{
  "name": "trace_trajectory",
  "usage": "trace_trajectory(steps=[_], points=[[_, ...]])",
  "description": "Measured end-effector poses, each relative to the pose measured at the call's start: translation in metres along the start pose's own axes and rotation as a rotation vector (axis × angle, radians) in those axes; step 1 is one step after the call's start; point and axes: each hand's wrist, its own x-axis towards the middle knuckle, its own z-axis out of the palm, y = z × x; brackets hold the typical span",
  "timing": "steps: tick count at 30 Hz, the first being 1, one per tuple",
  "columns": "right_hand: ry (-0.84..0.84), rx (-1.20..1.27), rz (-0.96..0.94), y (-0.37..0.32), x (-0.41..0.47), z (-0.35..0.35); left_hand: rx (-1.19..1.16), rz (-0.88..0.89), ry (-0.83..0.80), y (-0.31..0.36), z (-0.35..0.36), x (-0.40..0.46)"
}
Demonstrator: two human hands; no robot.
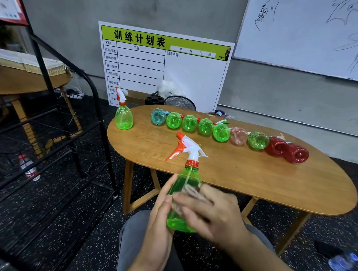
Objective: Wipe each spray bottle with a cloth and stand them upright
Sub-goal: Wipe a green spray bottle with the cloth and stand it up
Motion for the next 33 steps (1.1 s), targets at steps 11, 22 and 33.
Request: trace_trajectory(steps=[11, 22, 33], points=[[0.049, 0.061, 0.099, -0.009, -0.002, 0.004, 0.012, -0.003, 0.020, -0.001, 0.000, -0.001], [0.088, 0.116, 0.271, 0.009, 0.014, 0.001, 0.042, -0.013, 0.021, -0.003, 0.003, -0.003], [-0.020, -0.017, -0.090, -0.020, -0.016, 0.008, -0.031, -0.028, 0.048, 0.000, -0.002, -0.001]])
